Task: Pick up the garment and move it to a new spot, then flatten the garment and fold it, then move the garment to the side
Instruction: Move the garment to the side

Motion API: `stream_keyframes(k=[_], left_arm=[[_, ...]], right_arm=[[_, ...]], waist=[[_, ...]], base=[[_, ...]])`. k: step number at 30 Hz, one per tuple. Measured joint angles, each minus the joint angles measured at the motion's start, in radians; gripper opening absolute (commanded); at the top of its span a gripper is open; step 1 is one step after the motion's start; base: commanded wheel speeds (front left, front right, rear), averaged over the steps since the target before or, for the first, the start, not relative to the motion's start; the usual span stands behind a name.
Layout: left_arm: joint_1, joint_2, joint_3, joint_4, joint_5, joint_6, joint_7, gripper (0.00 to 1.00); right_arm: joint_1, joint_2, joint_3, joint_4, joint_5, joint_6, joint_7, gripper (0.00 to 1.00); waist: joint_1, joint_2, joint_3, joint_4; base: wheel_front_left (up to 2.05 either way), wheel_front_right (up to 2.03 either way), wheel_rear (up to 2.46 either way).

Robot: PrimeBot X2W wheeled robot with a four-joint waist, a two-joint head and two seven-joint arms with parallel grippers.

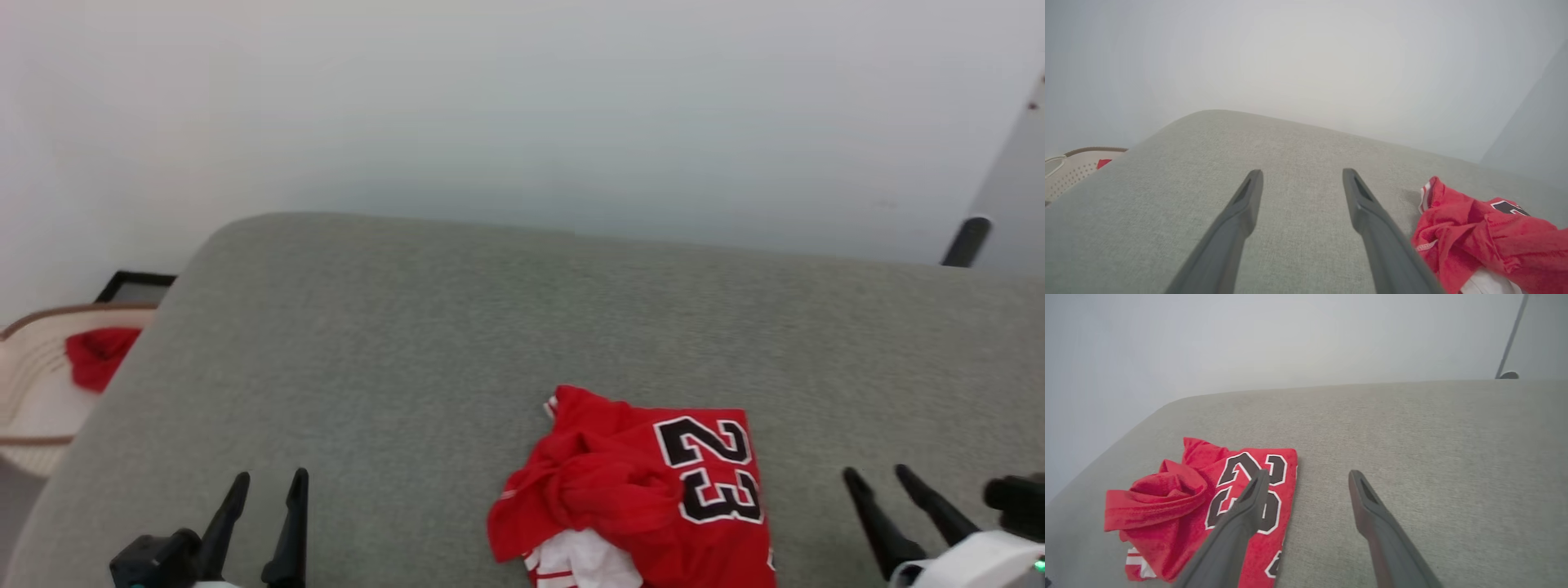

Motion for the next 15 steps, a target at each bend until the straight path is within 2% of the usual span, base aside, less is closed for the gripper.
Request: stream_keyframes(k=[7, 15], left_arm=[[-0.007, 0.004, -0.003, 0.008, 0.000, 0.000, 0.000, 1.00], [-0.004, 0.001, -0.020, 0.017, -0.003, 0.000, 0.000, 1.00]], right_arm=[[-0.041, -0.002, 0.052, 0.025, 0.009, 0.000, 0.071, 1.00], [-0.061, -0.026, 0.051, 0.065, 0.017, 0.000, 0.227, 1.00]], waist=[[0.0000, 0.0000, 0.009, 0.074], [0.0000, 0.0000, 0.027, 0.143]], base=[[0.00, 0.00, 0.00], [0.00, 0.00, 0.00]])
